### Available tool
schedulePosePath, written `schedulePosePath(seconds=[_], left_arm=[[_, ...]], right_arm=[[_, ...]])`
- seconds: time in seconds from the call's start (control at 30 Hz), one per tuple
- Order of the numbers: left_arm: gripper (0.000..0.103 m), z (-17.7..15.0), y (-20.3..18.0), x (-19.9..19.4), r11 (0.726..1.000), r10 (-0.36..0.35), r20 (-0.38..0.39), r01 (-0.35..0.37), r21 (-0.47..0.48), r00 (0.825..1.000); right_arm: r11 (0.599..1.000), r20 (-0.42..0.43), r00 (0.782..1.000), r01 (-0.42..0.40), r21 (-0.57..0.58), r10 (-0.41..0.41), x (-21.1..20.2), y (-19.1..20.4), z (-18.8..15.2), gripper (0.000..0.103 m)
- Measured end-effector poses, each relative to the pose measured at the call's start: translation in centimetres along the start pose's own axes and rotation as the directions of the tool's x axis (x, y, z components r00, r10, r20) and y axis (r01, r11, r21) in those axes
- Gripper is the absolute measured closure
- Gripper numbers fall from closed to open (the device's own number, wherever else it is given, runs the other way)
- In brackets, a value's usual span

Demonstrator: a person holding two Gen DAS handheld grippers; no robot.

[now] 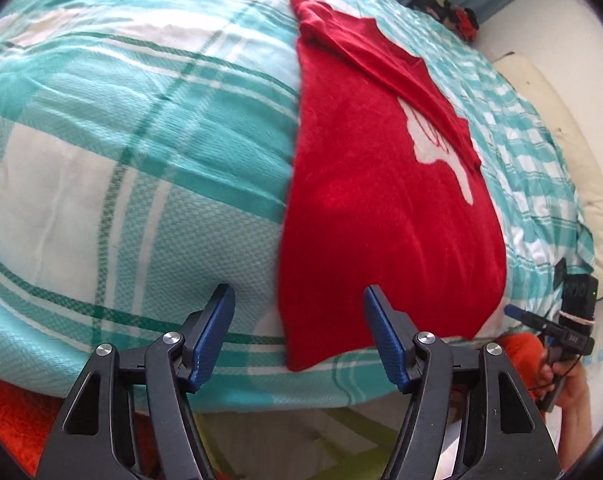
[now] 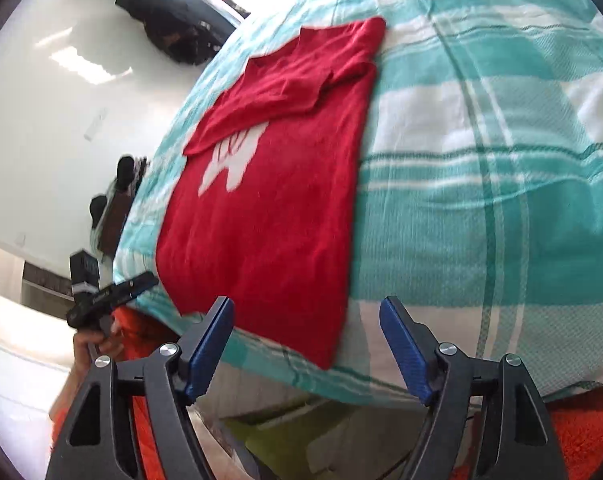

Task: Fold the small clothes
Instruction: 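Grasp the sweater hem with both grippers and lift it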

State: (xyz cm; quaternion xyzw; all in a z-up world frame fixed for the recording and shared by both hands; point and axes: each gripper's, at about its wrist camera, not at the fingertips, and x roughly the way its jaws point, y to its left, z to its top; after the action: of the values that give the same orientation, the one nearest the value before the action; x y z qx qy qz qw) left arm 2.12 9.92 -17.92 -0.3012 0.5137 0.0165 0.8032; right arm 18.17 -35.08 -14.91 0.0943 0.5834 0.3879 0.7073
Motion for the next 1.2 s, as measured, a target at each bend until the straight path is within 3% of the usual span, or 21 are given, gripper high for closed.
schedulePosePath(seconds=[0.13,0.23,0.27,0.3,0.33,0.5,0.63,0.77,0.83,0.97,1.13,1.2], left_arm=[[0.035,-0.4,-2.7,3.3,0.993,-0.004,-0.126,0.018,0.115,0.992],[0.037,-0.6,-3.4,3.9,0.99,0.034,-0.137,-0.014,0.14,0.99],[0.054,-0.5,-3.4,3.7,0.991,0.026,-0.133,-0.008,0.136,0.991],[0.072,-0.6,-3.1,3.4,0.992,-0.001,-0.137,0.018,0.122,0.991],[0.096,-0.6,-2.7,3.2,0.994,-0.042,-0.149,0.057,0.096,0.988],[0.097,-0.7,-2.6,0.3,0.98,-0.17,-0.139,0.182,0.079,0.976],[0.097,1.0,-3.5,-2.1,0.946,-0.315,-0.113,0.321,0.039,0.942],[0.097,6.6,-3.4,-2.4,0.916,-0.398,-0.026,0.396,-0.056,0.917],[0.097,10.3,-3.0,-1.6,0.911,-0.4,0.014,0.399,-0.108,0.916],[0.097,18.7,-2.7,1.4,0.911,-0.373,0.051,0.376,-0.168,0.926],[0.096,28.5,-3.2,5.8,0.943,-0.274,0.061,0.281,-0.181,0.96],[0.083,31.5,-3.0,8.0,0.955,-0.194,0.057,0.202,-0.216,0.979]], right_arm=[[0.991,-0.169,0.984,0.033,-0.127,-0.055,5.2,1.5,-0.9,0.03],[0.99,-0.221,0.975,0.0,-0.138,-0.03,8.3,1.9,-0.4,0.03],[0.99,-0.225,0.974,-0.017,-0.143,-0.016,8.6,2.1,-0.3,0.043],[0.989,-0.219,0.976,-0.035,-0.143,0.003,8.4,2.2,-0.2,0.079],[0.99,-0.204,0.979,-0.048,-0.13,0.021,7.9,2.1,-0.1,0.092],[0.99,-0.097,0.987,-0.134,-0.037,0.13,4.3,1.1,-0.6,0.097],[0.957,-0.008,0.957,-0.288,0.016,0.288,1.7,1.2,0.3,0.097],[0.913,0.128,0.914,-0.398,0.092,0.386,0.3,0.5,3.1,0.097],[0.898,0.192,0.898,-0.423,0.122,0.397,0.1,0.0,5.7,0.097],[0.92,0.25,0.908,-0.374,0.12,0.336,0.8,0.1,13.5,0.097],[0.934,0.278,0.922,-0.321,0.16,0.269,3.1,-1.8,24.3,0.097],[0.938,0.3,0.926,-0.293,0.186,0.23,4.5,-2.7,27.9,0.097]])
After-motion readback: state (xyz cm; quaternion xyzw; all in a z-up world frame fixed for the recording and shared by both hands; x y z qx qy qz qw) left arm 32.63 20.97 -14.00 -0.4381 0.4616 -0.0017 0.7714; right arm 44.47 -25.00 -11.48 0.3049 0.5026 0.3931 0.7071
